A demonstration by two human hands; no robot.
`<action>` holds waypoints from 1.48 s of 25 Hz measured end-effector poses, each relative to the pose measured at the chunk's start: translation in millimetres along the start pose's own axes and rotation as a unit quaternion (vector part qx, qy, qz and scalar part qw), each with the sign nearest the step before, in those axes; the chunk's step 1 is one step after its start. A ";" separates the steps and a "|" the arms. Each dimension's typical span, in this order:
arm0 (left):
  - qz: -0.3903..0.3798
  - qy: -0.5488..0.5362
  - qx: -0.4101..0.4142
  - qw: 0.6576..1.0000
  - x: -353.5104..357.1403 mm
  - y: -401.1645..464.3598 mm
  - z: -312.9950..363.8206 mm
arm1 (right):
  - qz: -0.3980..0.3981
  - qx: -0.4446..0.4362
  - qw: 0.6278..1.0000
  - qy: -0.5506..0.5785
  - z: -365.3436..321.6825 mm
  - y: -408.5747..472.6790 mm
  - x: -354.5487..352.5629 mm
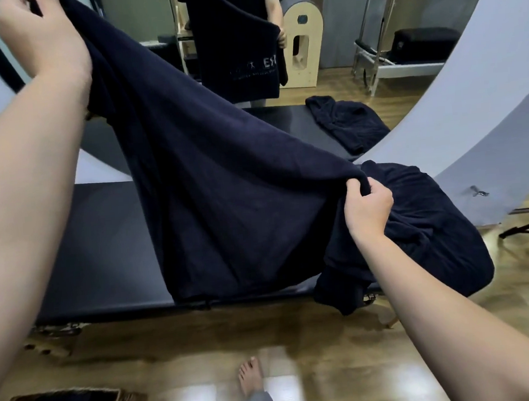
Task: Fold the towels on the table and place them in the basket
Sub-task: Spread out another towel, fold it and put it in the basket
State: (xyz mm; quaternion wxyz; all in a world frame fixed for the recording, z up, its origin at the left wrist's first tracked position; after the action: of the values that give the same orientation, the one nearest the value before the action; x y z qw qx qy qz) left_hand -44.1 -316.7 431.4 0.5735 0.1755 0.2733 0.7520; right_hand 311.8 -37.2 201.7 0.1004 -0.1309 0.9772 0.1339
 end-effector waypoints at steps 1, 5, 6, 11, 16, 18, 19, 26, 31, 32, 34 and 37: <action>-0.027 0.010 -0.009 1.000 5.0 0.5 -9.0 | -0.009 0.015 1.000 -0.013 7.4 0.8 5.7; -0.126 0.107 -0.073 0.984 37.0 -2.8 -88.0 | -0.059 0.077 0.991 -0.090 48.3 11.2 35.3; -0.147 0.130 -0.089 0.977 47.2 -2.4 -113.1 | -0.070 0.091 0.988 -0.107 60.7 16.1 45.1; -0.223 0.214 -0.116 0.944 115.8 -4.1 -235.9 | -0.123 0.133 0.970 -0.160 118.6 66.0 120.0; -0.292 0.272 -0.120 0.909 192.0 -4.2 -328.7 | -0.156 0.132 0.952 -0.230 162.3 128.2 196.9; -0.320 0.280 -0.123 0.897 219.9 -7.1 -363.0 | -0.169 0.135 0.942 -0.258 182.3 147.9 220.9; -0.326 0.283 -0.128 0.893 232.7 -6.6 -378.4 | -0.173 0.140 0.937 -0.270 191.9 158.0 231.2; -0.333 0.266 -0.196 0.883 285.5 -25.8 -447.4 | -0.178 0.141 0.860 -0.458 225.2 190.4 284.0; -0.417 0.279 -0.193 0.843 283.2 -96.7 -459.5 | -0.355 -0.083 0.825 -0.432 218.2 131.2 310.4; -0.442 0.286 -0.180 0.831 280.2 -117.9 -456.4 | -0.396 -0.119 0.805 -0.425 216.7 113.9 311.5; -0.486 0.291 -0.154 0.810 270.8 -162.2 -444.8 | -0.484 -0.165 0.751 -0.419 213.6 80.2 310.3; -0.521 0.307 -0.144 0.783 248.7 -225.9 -424.6 | -0.614 -0.189 0.633 -0.433 222.8 32.7 299.6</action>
State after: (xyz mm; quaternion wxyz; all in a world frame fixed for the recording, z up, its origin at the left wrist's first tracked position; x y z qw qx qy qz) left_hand -185.8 -123.7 -54.2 0.7823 -0.3189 0.3731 0.3835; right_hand 55.2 -11.2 -70.1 0.5439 -0.6435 0.4692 0.2644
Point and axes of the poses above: each hand's wrist, its own y-axis towards the middle knuckle, its own x-axis out of the palm, z = x × y, the point moved 3 cm from there along y, towards the middle knuckle, and after that the axes turned 4 degrees about -z, right-handed, at the moved point
